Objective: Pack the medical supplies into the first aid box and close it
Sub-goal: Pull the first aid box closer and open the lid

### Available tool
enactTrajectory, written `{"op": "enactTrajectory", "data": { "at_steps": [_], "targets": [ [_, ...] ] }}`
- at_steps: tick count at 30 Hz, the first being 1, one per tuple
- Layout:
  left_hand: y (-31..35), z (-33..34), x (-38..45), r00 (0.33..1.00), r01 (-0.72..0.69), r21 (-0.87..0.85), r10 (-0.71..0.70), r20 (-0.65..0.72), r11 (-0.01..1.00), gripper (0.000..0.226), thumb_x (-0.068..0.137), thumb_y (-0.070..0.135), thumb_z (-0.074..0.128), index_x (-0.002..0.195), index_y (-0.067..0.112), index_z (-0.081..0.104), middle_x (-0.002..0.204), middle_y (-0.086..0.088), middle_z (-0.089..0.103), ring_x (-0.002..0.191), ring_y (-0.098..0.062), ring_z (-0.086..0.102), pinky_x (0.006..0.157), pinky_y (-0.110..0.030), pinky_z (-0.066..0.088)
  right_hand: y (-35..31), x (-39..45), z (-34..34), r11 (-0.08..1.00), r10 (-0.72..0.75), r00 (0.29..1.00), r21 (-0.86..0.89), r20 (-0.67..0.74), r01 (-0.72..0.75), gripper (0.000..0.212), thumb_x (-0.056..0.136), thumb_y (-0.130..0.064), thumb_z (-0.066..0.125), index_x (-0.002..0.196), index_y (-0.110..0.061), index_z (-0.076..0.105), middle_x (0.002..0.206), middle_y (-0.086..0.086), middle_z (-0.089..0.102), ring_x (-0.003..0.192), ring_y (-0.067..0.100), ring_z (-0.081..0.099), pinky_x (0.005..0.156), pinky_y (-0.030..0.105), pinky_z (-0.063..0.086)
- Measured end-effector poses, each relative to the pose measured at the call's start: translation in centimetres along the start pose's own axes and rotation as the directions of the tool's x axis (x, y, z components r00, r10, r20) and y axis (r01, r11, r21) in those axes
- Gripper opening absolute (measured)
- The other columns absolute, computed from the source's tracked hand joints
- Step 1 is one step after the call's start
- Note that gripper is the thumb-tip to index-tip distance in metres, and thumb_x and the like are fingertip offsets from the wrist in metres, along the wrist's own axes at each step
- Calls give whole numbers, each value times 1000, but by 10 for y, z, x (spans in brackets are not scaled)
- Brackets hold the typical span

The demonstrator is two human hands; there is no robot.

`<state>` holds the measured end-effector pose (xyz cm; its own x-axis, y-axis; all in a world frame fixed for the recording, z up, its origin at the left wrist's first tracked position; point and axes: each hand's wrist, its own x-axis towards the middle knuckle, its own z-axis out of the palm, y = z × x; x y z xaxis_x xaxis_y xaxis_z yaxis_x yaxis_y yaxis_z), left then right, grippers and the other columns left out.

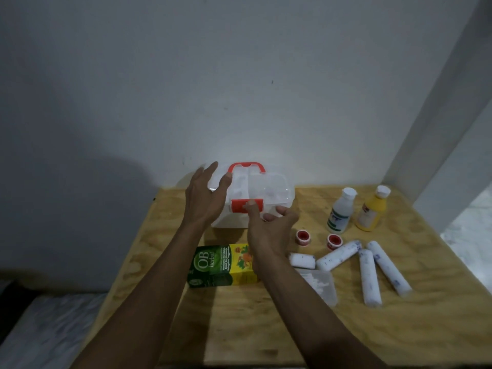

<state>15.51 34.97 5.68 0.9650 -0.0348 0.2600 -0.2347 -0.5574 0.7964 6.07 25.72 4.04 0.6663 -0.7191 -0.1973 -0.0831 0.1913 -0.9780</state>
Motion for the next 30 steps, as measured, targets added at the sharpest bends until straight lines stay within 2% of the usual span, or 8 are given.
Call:
{"op": "enactTrajectory", "data": {
  "at_steps": [5, 8, 14, 21, 26, 28, 30],
  "targets": [
    [-1, 4, 0, 1000, 6, -39, -7, -21, 999, 53, 95, 51, 50, 145, 33, 43, 158, 0, 33, 144, -24, 31, 113, -44, 29, 6, 6, 15, 995, 29, 998, 96, -59, -23, 45, 82, -33, 76, 107, -28, 38, 99, -3, 63, 82, 5, 60, 76, 29, 55],
    [-1, 5, 0, 999, -1, -58, -1, -33, 998, 53, 95, 49, 51, 144, 31, 44, 157, 0, 34, 144, -23, 31, 113, -44, 29, 9, 9, 13, 992, 18, 998, 125, -68, -10, 44, 78, -33, 81, 100, -26, 43, 91, -2, 65, 82, 15, 66, 80, 41, 59],
    [-3, 4, 1, 999, -10, -72, 6, -47, 997, 52, 95, 47, 52, 144, 29, 45, 156, -1, 36, 143, -23, 33, 112, -43, 31, 13, 9, 10, 986, -16, 998, 167, -61, 26, 45, 70, -29, 86, 86, -21, 45, 80, 3, 59, 73, 18, 60, 77, 50, 59],
    [-7, 5, 4, 999, -10, -64, 8, -40, 998, 52, 95, 48, 52, 143, 30, 46, 156, -1, 37, 143, -23, 33, 112, -41, 30, 12, 5, 8, 991, -32, 995, 128, -92, 44, 41, 72, -32, 85, 83, -14, 50, 81, 4, 63, 76, 25, 65, 76, 48, 59],
    [-7, 5, 4, 999, -20, -73, 16, -42, 997, 52, 94, 47, 54, 143, 30, 48, 156, -1, 38, 143, -22, 34, 112, -39, 29, -3, -3, 14, 976, -51, 999, 213, -16, 53, 36, 80, -26, 80, 79, -17, 45, 83, 4, 61, 78, 22, 70, 59, 34, 61],
    [-8, 3, 4, 999, -22, -72, 20, -34, 997, 53, 94, 48, 54, 143, 30, 47, 155, -2, 38, 143, -22, 34, 112, -40, 29, -3, -8, 8, 978, -120, 992, 173, 37, 112, 32, 81, -27, 79, 84, -19, 49, 89, 7, 65, 77, 23, 72, 59, 36, 62],
    [-9, 3, 4, 999, -21, -63, 19, -28, 998, 53, 94, 49, 53, 143, 31, 47, 156, -1, 38, 143, -22, 34, 112, -41, 30, -3, -9, -2, 965, -258, 959, 88, 120, 248, 29, 79, -33, 80, 91, -26, 55, 90, 1, 68, 79, 15, 72, 64, 35, 62]
  ]
}}
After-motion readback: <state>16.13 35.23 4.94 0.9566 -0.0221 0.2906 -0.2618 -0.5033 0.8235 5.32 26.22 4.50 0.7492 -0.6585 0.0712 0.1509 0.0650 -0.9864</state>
